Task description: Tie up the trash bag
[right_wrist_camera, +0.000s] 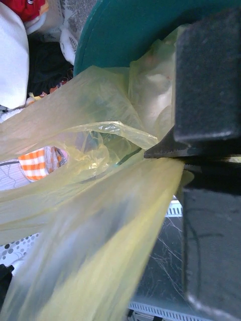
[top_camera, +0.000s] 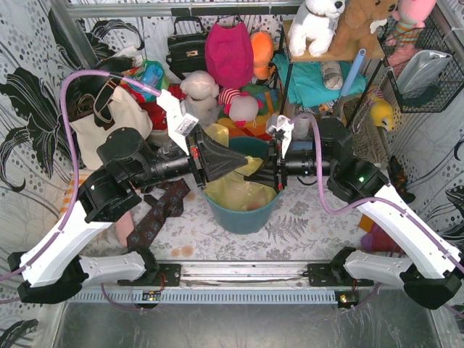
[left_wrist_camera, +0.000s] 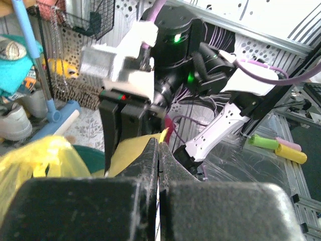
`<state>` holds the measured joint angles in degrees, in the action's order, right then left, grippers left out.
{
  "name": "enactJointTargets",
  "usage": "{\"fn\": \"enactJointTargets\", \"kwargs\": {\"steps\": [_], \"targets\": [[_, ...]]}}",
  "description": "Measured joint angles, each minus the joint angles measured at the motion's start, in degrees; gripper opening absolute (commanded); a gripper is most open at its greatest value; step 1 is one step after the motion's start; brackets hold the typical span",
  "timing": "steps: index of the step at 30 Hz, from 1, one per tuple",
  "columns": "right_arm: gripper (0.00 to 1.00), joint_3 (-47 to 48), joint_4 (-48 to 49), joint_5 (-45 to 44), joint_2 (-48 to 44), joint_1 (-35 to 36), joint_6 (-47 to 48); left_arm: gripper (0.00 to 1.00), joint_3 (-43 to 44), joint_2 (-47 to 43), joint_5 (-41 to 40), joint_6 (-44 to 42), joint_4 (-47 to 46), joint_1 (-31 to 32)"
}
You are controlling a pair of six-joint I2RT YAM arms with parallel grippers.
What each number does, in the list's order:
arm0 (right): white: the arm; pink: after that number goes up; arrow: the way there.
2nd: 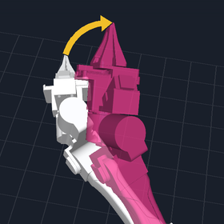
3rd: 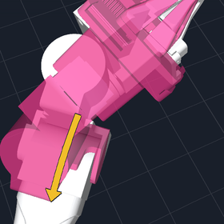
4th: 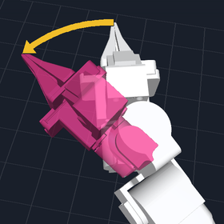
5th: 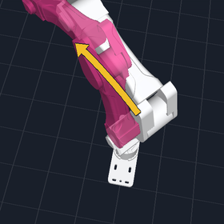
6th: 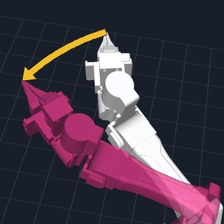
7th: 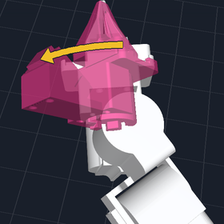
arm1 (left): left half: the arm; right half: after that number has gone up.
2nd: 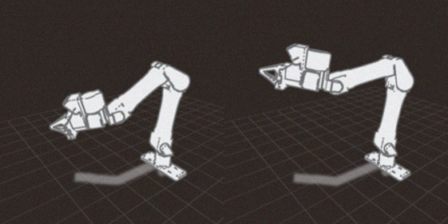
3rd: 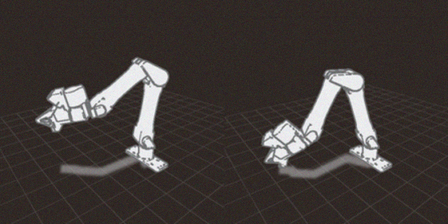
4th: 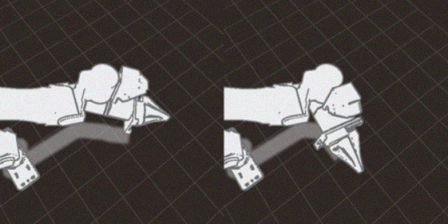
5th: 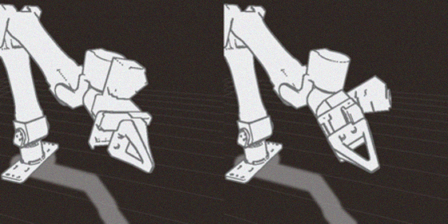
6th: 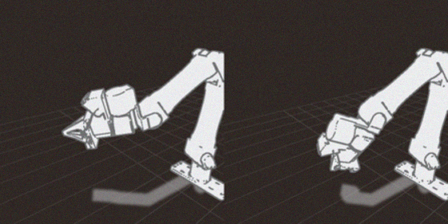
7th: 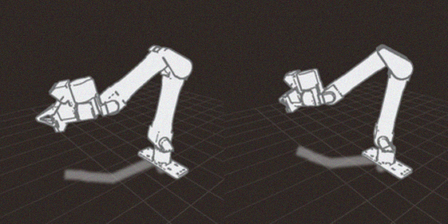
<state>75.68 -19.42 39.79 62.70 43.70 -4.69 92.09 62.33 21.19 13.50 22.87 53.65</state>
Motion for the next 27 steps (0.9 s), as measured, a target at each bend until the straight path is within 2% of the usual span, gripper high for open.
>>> {"fn": "enactJointTargets", "kwargs": {"steps": [8, 9, 11, 13, 16, 20, 27], "targets": [[0.0, 0.0, 0.0, -1.84, -2.56, 0.0, -0.02, 0.0, -9.99, -6.67, -2.62, 1.66, -2.86, 0.0], [0.09, 0.0, 0.0, -1.97, -2.93, 0.0, -0.02, 0.0, -11.15, -7.54, -2.75, 1.92, -3.41, 0.0], [0.46, 0.0, -0.04, -2.12, -3.67, 0.0, -0.02, 0.0, -13.31, -9.29, -2.89, 2.38, -4.68, 0.0], [0.62, 0.04, -0.07, -2.14, -4.33, 0.0, 0.04, 0.0, -14.99, -10.75, -2.84, 2.82, -6.45, 0.0], [0.73, 0.9, -0.13, -2.1, -4.81, 0.0, -0.13, 0.0, -16.55, -11.93, -2.34, 3.52, -9.81, 0.0], [0.77, 3.72, 0.63, -0.94, -4.26, 0.0, -0.44, 0.0, -17.18, -12.0, -1.64, 4.09, -13.44, 0.0], [0.77, 8.26, 3.69, 2.69, -0.44, 0.0, -0.83, 0.0, -18.12, -11.34, 0.55, 5.14, -17.07, 0.0]]}}
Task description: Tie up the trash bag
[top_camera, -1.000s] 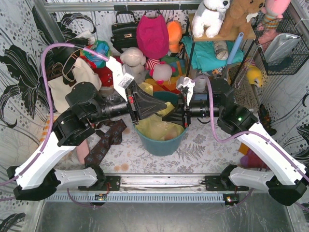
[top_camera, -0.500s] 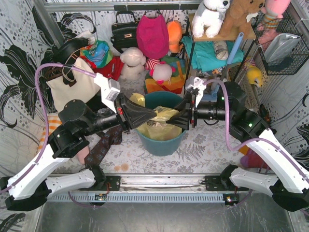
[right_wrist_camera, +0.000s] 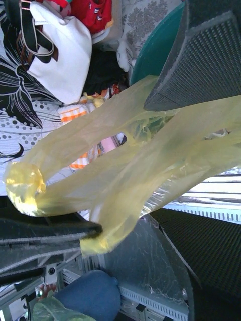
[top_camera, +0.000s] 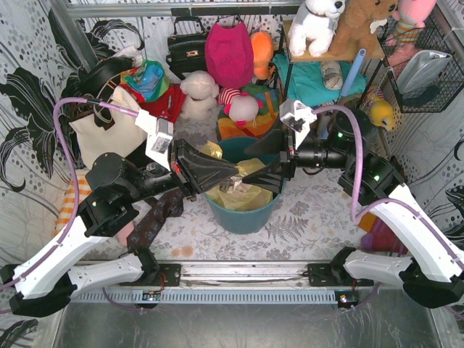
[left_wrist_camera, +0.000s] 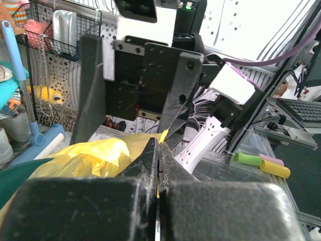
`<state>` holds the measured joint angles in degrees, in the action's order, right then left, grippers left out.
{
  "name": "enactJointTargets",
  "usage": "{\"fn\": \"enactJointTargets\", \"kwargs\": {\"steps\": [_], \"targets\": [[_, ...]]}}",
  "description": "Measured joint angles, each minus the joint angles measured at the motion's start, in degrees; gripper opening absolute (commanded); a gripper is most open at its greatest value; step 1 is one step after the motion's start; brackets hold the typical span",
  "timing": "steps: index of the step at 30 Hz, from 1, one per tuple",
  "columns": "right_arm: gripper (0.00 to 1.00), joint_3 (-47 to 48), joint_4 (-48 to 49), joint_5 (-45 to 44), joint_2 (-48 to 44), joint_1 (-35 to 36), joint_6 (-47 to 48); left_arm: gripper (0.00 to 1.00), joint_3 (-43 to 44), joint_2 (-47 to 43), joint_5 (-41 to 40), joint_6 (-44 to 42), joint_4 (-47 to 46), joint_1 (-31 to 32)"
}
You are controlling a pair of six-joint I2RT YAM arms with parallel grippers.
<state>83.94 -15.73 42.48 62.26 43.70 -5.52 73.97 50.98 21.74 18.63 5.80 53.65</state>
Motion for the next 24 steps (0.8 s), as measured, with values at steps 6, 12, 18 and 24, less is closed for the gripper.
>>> {"fn": "enactJointTargets", "kwargs": {"steps": [6, 12, 18, 24], "targets": [[0.62, 0.66, 1.88, 3.39, 3.87, 0.0, -1.16, 0.0, -0.92, 0.02, 2.73, 1.09, -2.64, 0.0], [0.18, 0.52, 4.26, 6.84, 3.82, 0.0, -3.23, 0.0, -1.05, -0.04, 2.38, 1.2, -3.06, 0.0], [0.0, 0.35, 4.09, 5.22, 1.27, 0.0, -3.48, 0.01, -1.25, -1.38, -1.27, 1.01, -1.9, 0.0], [0.0, 0.37, 2.58, 4.46, 1.01, 0.07, -3.43, 0.02, -1.95, -2.51, -3.8, 0.98, -0.55, 0.0]]}}
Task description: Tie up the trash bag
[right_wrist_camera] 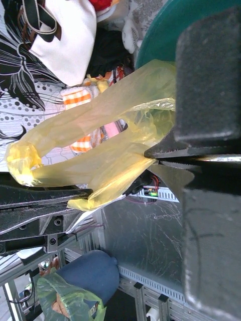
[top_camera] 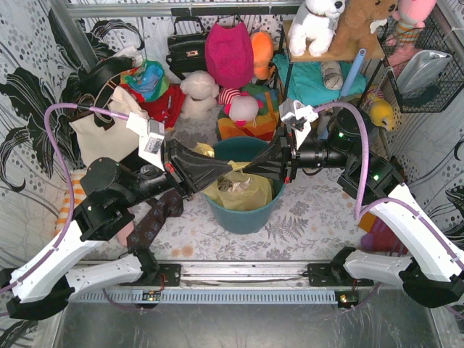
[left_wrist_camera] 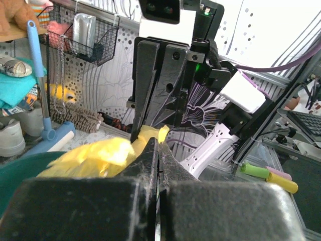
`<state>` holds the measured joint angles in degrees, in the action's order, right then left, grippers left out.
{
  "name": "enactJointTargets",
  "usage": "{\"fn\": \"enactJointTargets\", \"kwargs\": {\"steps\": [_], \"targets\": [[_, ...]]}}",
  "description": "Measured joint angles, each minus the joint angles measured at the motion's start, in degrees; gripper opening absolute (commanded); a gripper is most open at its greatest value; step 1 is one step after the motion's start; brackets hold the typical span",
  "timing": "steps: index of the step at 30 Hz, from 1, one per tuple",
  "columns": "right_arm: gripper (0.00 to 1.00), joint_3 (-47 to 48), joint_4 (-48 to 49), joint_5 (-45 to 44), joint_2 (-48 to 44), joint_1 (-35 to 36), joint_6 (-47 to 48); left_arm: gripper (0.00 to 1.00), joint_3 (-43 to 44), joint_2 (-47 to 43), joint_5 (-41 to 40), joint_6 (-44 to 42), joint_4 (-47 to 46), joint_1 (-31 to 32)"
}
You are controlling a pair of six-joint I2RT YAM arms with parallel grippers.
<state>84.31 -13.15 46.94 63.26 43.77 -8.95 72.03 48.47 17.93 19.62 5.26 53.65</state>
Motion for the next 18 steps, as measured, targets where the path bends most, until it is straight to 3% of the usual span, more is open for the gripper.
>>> {"fn": "enactJointTargets", "kwargs": {"steps": [3, 4, 6, 8, 14, 18], "targets": [[0.0, 0.0, -0.92, -0.09, 0.07, -0.02, 0.02, 0.13, -0.17, -0.11, -1.05, 0.0, 1.25, 0.0], [0.0, 0.0, -1.2, -0.09, 0.11, -0.02, 0.02, 0.23, -0.17, -0.11, -1.4, 0.02, 1.53, 0.0], [0.0, 0.0, -1.66, -0.04, 0.17, 0.0, 0.02, 0.53, -0.15, -0.11, -1.84, -0.04, 2.12, 0.0], [0.0, 0.02, -2.25, -0.11, 0.31, -0.02, 0.15, 0.66, -0.15, 0.02, -2.36, -0.09, 2.47, 0.0], [0.0, 0.87, -3.74, -0.22, 1.62, -0.02, 0.7, 0.66, 1.55, 2.08, -3.02, -0.17, 5.27, 0.0], [0.0, 1.05, -4.35, -0.22, 2.14, -0.02, 0.85, 0.5, 3.17, 3.61, -2.97, -0.55, 7.02, 0.0]]}}
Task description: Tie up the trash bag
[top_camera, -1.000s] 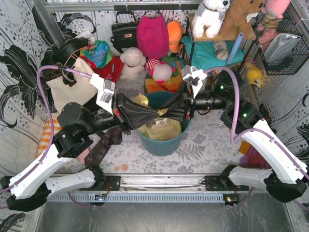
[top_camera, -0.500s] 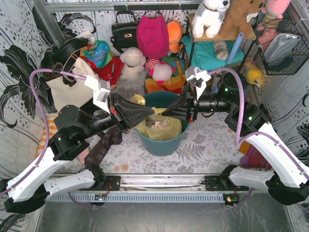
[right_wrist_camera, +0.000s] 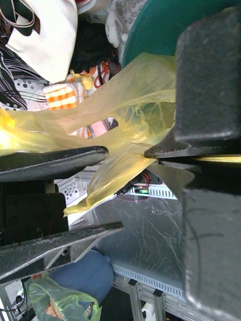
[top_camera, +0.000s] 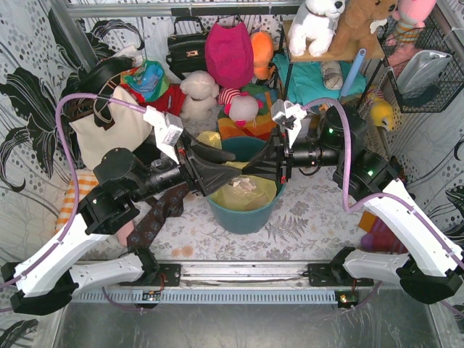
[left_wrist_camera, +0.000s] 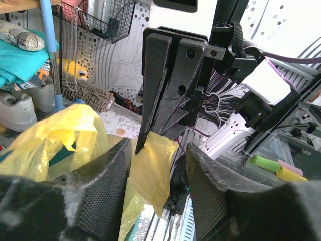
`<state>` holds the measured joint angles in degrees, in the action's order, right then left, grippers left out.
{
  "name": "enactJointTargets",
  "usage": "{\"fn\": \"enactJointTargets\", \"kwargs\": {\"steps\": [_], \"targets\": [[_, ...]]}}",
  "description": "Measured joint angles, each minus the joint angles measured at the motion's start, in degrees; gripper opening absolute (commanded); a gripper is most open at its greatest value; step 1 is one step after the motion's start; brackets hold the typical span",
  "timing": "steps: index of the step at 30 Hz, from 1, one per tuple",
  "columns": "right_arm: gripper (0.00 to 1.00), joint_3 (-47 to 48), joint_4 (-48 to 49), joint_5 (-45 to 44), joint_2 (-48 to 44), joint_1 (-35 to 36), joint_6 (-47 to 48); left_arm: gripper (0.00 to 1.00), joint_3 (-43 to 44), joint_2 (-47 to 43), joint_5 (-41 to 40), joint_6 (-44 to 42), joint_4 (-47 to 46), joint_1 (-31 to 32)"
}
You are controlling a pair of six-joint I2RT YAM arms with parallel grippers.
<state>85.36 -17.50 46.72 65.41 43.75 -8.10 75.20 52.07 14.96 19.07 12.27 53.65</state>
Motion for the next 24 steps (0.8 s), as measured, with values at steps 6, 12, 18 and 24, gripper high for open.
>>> {"fn": "enactJointTargets", "kwargs": {"steps": [6, 12, 18, 24], "targets": [[0.0, 0.15, -0.28, -0.02, 0.0, 0.0, 0.02, 0.52, 1.84, 0.7, -0.02, -1.27, 1.95, 0.0], [0.0, 0.24, -0.33, -0.02, 0.0, 0.02, 0.02, 0.49, 1.84, 0.15, -0.37, -1.7, 2.99, 0.0], [0.0, 0.48, -0.31, 0.0, 0.0, 0.02, 0.02, 0.48, 1.79, -0.13, -0.39, -1.81, 3.06, 0.0], [0.0, 0.48, -0.33, 0.0, 0.0, 0.02, 0.0, 0.34, 1.46, 0.0, -0.33, -1.88, 3.04, 0.0]]}}
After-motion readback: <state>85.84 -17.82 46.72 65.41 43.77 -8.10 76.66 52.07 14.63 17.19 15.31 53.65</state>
